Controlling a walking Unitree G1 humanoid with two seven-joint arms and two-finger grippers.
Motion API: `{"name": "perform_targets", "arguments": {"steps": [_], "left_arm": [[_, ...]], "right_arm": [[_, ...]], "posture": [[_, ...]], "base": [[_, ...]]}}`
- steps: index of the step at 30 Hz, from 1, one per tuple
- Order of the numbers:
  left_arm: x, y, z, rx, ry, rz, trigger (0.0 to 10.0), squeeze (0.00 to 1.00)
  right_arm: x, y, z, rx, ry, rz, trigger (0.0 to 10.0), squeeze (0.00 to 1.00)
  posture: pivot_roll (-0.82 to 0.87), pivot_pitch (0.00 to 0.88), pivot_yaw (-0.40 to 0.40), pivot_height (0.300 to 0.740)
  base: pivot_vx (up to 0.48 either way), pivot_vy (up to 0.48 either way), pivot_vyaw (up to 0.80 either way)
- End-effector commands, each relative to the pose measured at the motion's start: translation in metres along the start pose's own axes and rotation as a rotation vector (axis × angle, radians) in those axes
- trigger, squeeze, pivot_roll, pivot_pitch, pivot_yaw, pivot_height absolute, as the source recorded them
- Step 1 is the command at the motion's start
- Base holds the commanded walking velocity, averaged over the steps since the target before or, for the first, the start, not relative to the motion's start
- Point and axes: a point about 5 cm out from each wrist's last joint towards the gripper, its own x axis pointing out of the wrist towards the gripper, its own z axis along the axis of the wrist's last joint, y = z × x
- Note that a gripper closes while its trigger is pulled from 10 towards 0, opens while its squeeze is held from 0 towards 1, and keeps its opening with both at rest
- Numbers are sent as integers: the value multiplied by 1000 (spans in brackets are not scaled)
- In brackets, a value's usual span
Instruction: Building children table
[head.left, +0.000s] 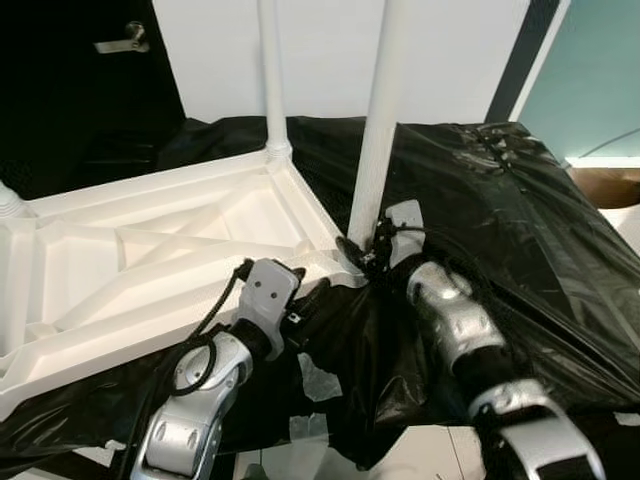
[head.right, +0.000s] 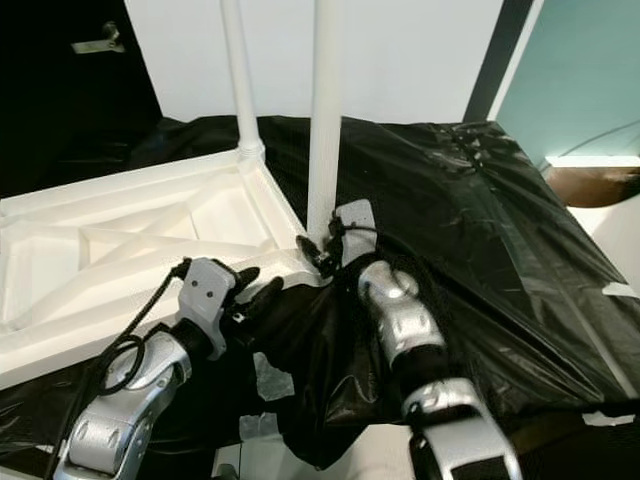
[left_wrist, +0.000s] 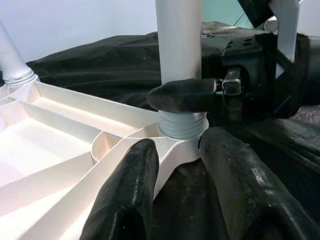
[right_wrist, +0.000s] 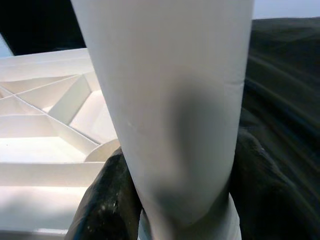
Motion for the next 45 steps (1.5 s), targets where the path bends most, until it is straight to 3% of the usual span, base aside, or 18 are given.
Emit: {"name": "perform_targets", "arguments": {"steps": [1, 5, 12, 13, 14, 15, 19, 20, 21, 22, 23, 24, 26, 31, 33, 45], "left_arm": [[3, -5, -1, 3, 10, -55, 10000, 0], [5, -8, 0, -1, 9, -75, 10000, 0], [4, -8, -1, -2, 17, -92, 10000, 0], [4, -8, -1, -1, 18, -92, 10000, 0], [4, -8, -1, -1, 18, -92, 10000, 0], [4, -8, 0, -3, 17, -91, 10000, 0], [4, -9, 0, -5, 17, -91, 10000, 0], [3, -9, 0, -6, 17, -92, 10000, 0], [3, -9, 0, -6, 17, -92, 10000, 0], [3, -10, 0, -8, 17, -93, 10000, 0], [2, -10, 0, -10, 17, -93, 10000, 0], [2, -10, 0, -10, 17, -93, 10000, 0], [2, -9, 0, -12, 18, -91, 10000, 0], [2, -8, -1, -12, 20, -87, 10000, 0], [2, -7, -1, -7, 20, -84, 10000, 0], [2, -8, 0, -2, 21, -88, 10000, 0]], "right_arm": [[-9, 6, -21, 40, 88, -96, 10000, 0], [-12, 12, -17, 49, 62, -109, 10000, 0], [-17, 8, -10, 60, 47, -156, 10000, 0], [-19, 8, -7, 66, 41, -158, 10000, 286], [-19, 8, -7, 66, 41, -158, 10000, 286], [-20, 8, -4, 66, 28, -145, 10000, 1000], [-25, 3, 2, 68, -18, -58, 10000, 1000], [-30, -6, 4, 52, -33, 22, 10000, 831], [-30, -6, 4, 52, -33, 22, 10000, 831], [-34, -17, 5, 32, -33, 88, 10000, 0], [-37, -30, 6, 12, -37, 125, 10000, 0], [-37, -30, 6, 12, -37, 125, 10000, 0], [-39, -45, 8, -11, -36, 172, 10000, 0], [-38, -54, 9, -28, -22, 245, 10000, 0], [-27, -59, 15, -90, 1, 374, 10000, 0], [-5, -49, 19, -147, 75, 564, 10000, 0]], "posture": [[108, 25, -27, 740], [105, 24, -24, 740], [97, 27, -17, 740], [96, 26, -17, 740], [96, 26, -17, 740], [97, 26, -17, 740], [100, 24, -20, 740], [100, 25, -21, 740], [100, 25, -21, 740], [98, 22, -25, 740], [100, 21, -28, 740], [100, 21, -28, 740], [101, 17, -32, 740], [100, 11, -32, 740], [104, 6, -36, 740], [122, 0, -45, 740]], "base": [[0, 0, 0], [0, 0, 0], [0, 0, 0], [0, 0, 0], [0, 0, 0], [0, 0, 0], [0, 0, 0], [0, 0, 0], [0, 0, 0], [0, 0, 0], [0, 0, 0], [0, 0, 0], [0, 0, 0], [0, 0, 0], [0, 0, 0], [0, 0, 0]]}}
